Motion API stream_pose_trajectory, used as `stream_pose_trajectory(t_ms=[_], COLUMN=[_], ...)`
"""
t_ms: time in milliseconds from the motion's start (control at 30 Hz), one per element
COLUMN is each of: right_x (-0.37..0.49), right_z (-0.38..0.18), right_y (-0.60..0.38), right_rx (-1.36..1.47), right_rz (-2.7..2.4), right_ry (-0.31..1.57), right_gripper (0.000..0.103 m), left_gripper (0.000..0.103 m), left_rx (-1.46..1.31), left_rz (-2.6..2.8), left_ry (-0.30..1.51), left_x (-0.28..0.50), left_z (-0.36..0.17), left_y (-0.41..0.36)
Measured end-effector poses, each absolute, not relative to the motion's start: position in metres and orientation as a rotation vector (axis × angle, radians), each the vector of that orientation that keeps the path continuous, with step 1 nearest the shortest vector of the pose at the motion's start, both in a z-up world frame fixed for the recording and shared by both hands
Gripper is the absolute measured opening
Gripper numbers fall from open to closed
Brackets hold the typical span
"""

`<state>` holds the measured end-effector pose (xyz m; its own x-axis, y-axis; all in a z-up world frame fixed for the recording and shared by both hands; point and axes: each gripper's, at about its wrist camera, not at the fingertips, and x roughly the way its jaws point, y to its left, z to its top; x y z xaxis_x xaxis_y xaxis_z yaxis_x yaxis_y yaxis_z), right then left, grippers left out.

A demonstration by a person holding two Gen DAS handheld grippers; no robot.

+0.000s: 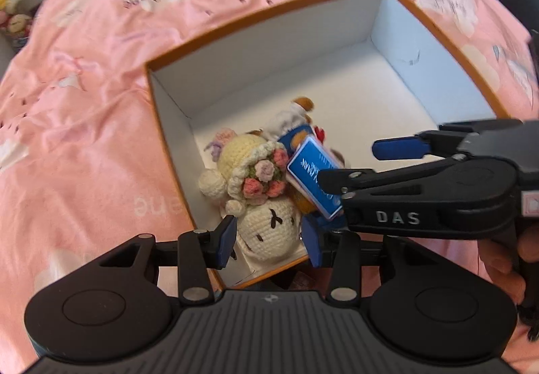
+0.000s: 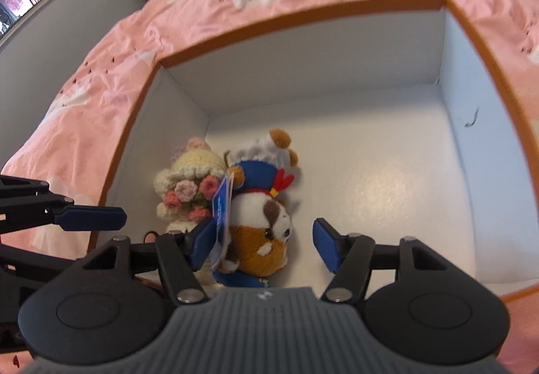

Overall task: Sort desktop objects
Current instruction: 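Open both tools to release the plush toys and lift out, then grasp the pink fabric pouch with the left tool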

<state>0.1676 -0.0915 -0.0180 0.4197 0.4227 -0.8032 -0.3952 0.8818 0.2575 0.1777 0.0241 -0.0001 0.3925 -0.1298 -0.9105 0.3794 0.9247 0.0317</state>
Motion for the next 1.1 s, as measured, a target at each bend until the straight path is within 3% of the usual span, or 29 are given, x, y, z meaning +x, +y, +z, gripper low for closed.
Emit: stream_pose_trajectory(t_ms=[67, 133, 533, 1100], right_x=[0.161, 0.153, 0.104, 0.041], right_z=[-0.012, -0.006, 0.034, 0.034], right_y=[-0.094, -0.095, -0.109, -0.152], right_rx=[0.021, -0.002, -0.096, -0.135], right_rz=[0.508, 0.484, 0.454, 0.541], right_ry=[0.965, 0.912, 0.633, 0.585], right_gripper=[0.066, 0.075, 0.075, 0.075], left_gripper=[0.049, 0.049, 0.052, 0.053], left_rx=[0.239, 0.236, 0.115, -0.034], left_rz=[-0.309, -0.281, -0.165, -0.098], left_ry=[1.080, 1.046, 0.870, 0.840], left_x=[0.170, 0.163, 0.111, 0.050], left_z=[0.003, 0.004, 0.034, 0.040], left_y=[0.025, 0.025, 0.024, 0.034])
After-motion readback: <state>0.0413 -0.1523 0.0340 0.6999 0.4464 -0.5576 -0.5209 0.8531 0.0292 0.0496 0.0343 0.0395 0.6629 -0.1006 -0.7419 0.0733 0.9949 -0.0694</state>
